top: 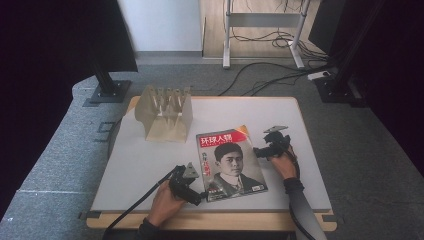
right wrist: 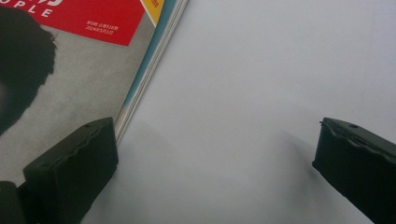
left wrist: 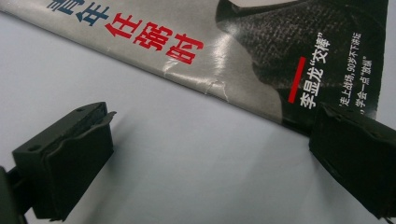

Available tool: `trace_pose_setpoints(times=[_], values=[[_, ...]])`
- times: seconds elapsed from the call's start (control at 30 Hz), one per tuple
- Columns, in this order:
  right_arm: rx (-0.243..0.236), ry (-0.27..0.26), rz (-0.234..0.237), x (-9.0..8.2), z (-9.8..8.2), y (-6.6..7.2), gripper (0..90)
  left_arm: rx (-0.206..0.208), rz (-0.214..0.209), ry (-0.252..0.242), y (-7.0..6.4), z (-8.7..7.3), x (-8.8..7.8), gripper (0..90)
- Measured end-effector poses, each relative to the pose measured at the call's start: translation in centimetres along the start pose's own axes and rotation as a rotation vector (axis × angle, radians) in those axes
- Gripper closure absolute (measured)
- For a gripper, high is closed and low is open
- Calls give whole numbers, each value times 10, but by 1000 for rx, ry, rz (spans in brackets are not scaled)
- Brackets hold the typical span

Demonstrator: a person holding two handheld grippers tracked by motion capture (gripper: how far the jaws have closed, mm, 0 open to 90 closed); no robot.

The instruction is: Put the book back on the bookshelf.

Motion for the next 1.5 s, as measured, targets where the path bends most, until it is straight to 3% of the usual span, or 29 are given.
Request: trace_pose_setpoints(times=[0.13,0.2,0.3,0.43,0.73,0.87,1.07,1.33,1.47,1.5], values=[[19,-8,16,0,-2,-1,8,7,-10,3,5,0,-1,0],[6,-1,24,-2,-1,-1,37,0,-3,6,9,0,-2,0],[-24,3,14,-6,1,0,41,-33,27,-6,21,0,-3,0],[-15,-7,44,-15,5,2,43,-77,63,-21,31,3,-1,0],[-36,-49,197,-23,20,28,85,-103,88,-27,38,10,4,0],[-33,-70,233,-22,27,36,126,-104,88,-27,39,10,5,0],[-20,-61,256,-15,32,40,165,-106,86,-27,39,10,5,0],[60,-41,288,6,35,38,256,-106,87,-28,39,10,5,0],[86,-41,280,13,37,36,278,-106,88,-27,39,10,5,0],[119,-43,289,14,36,34,303,-106,88,-27,39,10,5,0]])
Point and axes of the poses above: each handheld gripper's, and its own axes: x roughly forward along the jaws, z roughly out of its top, y roughly to its left, the point moved 3 cm from there along x, roughly forward along the jaws, and after that the axes turned 7 degrees about -z, right-handed, at the moved point
